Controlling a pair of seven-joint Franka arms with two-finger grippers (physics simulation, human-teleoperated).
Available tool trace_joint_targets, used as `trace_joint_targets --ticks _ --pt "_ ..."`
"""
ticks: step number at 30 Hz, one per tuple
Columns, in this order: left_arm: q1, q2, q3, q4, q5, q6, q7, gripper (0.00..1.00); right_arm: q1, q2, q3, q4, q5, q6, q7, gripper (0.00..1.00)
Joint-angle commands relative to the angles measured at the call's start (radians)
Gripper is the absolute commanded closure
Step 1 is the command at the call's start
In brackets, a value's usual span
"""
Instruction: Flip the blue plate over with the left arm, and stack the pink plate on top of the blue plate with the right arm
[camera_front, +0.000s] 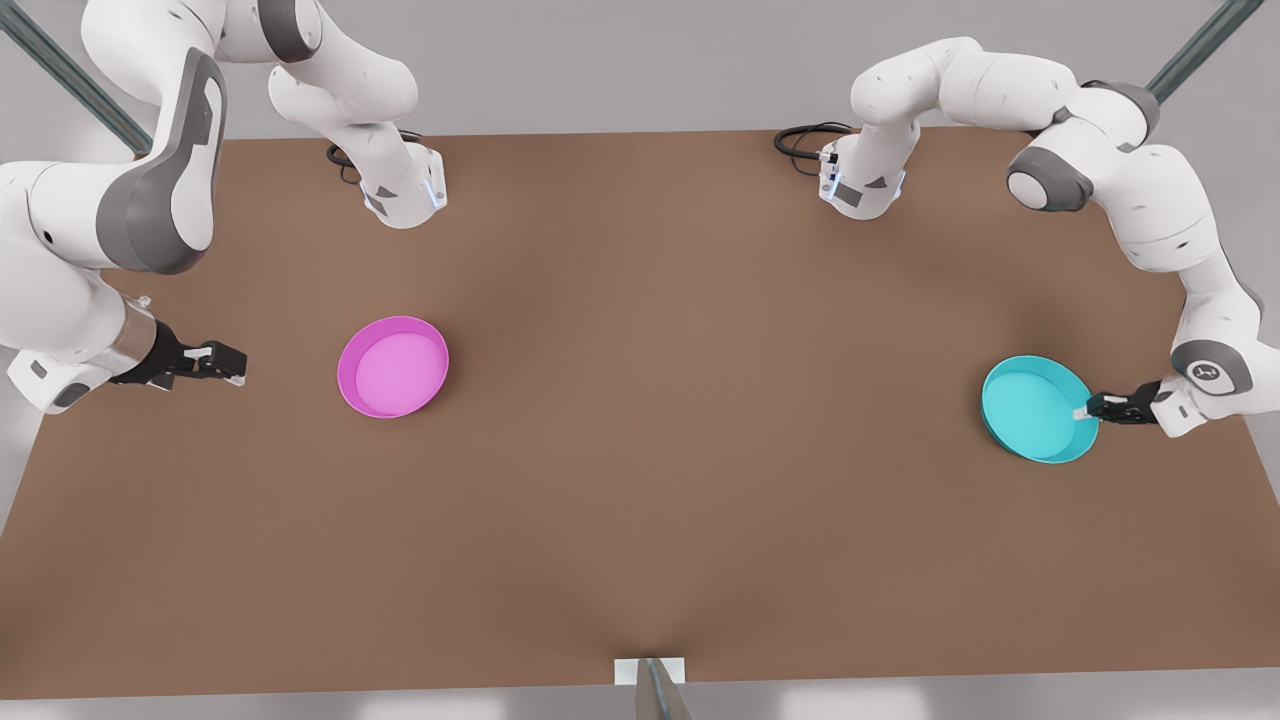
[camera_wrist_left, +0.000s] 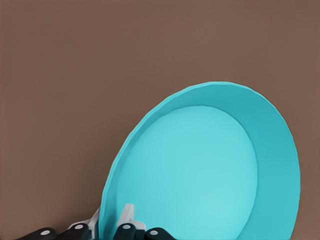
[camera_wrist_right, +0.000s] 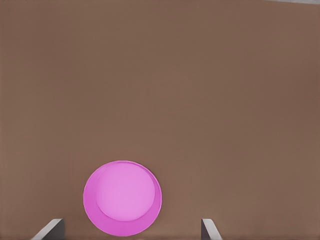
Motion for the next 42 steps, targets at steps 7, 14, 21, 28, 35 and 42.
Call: trace_joint_targets --ticks 7,14,21,28,35,42 --pt "0.000 0.009 -0.002 0.002 -0.003 0.011 0.000 0.76 -0.005 0.000 0.000 0.001 0.000 0.000 0.000 0.00" --pt "-0.014 -0.026 -0.002 0.006 0.006 0.000 -0.063 0.79 -0.006 -0.003 0.000 0.001 0.000 0.000 0.001 0.00" --pt "-0.126 -0.140 0.002 0.029 0.155 -0.046 -0.222 0.79 -0.006 -0.006 -0.006 0.001 0.000 -0.008 0.000 0.00" --pt "-0.311 -0.238 0.003 0.031 0.345 -0.055 -0.416 0.79 -0.002 -0.005 -0.006 0.001 0.000 -0.008 0.000 0.00" --pt "-0.518 -0.308 0.003 0.031 0.497 -0.103 -0.664 0.79 -0.009 -0.009 -0.006 0.001 0.000 -0.009 -0.003 0.00" --pt "-0.672 -0.333 0.005 0.046 0.655 -0.112 -0.856 0.79 -0.008 -0.011 -0.006 0.001 0.000 -0.011 -0.003 0.00"
